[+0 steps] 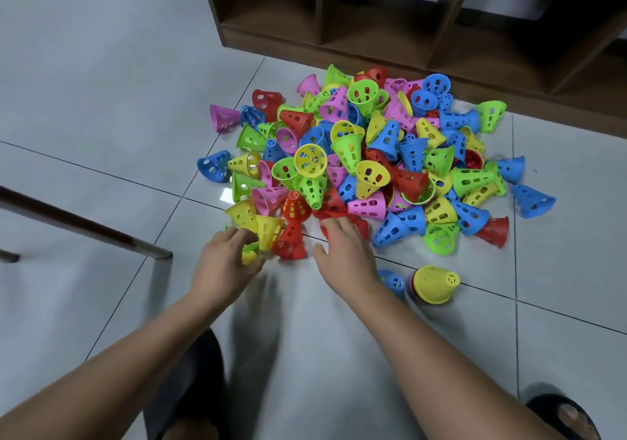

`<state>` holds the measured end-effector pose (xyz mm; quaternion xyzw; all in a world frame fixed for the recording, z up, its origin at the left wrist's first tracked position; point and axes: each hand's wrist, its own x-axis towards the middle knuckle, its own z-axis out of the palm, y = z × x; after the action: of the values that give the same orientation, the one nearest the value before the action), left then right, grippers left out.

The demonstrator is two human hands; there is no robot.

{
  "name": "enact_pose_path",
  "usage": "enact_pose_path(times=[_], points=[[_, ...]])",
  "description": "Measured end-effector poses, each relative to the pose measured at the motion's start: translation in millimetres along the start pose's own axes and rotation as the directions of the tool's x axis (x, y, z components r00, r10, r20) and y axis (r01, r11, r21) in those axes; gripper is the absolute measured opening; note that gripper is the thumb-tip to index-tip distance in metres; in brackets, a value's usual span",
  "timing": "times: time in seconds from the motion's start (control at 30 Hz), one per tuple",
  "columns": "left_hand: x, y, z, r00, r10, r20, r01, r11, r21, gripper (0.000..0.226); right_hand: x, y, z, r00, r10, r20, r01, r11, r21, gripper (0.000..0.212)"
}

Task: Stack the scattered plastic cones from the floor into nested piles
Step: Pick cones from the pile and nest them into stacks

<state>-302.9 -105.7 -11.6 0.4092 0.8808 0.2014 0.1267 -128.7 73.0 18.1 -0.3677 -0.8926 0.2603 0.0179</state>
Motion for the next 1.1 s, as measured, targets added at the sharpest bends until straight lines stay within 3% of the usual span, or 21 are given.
enact_pose_path(times=[0.13, 0.33, 0.5, 0.67, 0.8, 0.9, 1.03, 1.1], points=[[-5.8, -20.8, -1.7, 0.999, -0.047, -0.004, 0.048, 0.991, 0.123, 0.045, 6.3, -23.1, 29.4, 0.994, -0.076, 0.077, 0.072, 0.996, 0.048, 0.039], [-13.9, -31.8, 1.7, 0.995, -0.077, 0.061, 0.061, 0.97, 0.234, 0.056, 13.6, -41.0, 60.8, 0.993, -0.026, 0.119, 0.031, 0.998, -0.045, 0.038], [-15.3, -31.1, 4.9, 0.985, -0.118, 0.126, 0.081, 0.96, 0.267, 0.061, 4.0, -36.7, 67.6, 0.984, 0.033, 0.173, -0.031, 0.999, -0.018, 0.046], [-11.5, -15.8, 1.3, 0.962, -0.2, 0.183, 0.171, 0.972, 0.164, 0.056, -9.3, -32.7, 68.0, 0.982, 0.11, 0.15, -0.12, 0.991, 0.061, 0.054], [-10.6, -4.4, 2.8, 0.961, -0.21, 0.182, 0.199, 0.977, 0.075, 0.045, -16.3, -27.7, 66.7, 0.962, 0.227, 0.155, -0.248, 0.959, 0.135, 0.046], [-8.6, 4.4, 4.3, 0.964, -0.198, 0.176, 0.197, 0.98, 0.023, 0.049, -19.2, -24.1, 63.8, 0.931, 0.289, 0.222, -0.333, 0.922, 0.198, 0.057], [-1.3, 23.7, 2.7, 0.973, -0.16, 0.165, 0.172, 0.983, -0.059, 0.05, -29.9, -9.5, 52.8, 0.883, 0.28, 0.376, -0.331, 0.94, 0.077, 0.076], [1.6, 37.2, 1.4, 0.979, -0.131, 0.156, 0.149, 0.983, -0.108, 0.052, -41.7, -2.5, 46.3, 0.879, 0.265, 0.397, -0.31, 0.949, 0.053, 0.072]])
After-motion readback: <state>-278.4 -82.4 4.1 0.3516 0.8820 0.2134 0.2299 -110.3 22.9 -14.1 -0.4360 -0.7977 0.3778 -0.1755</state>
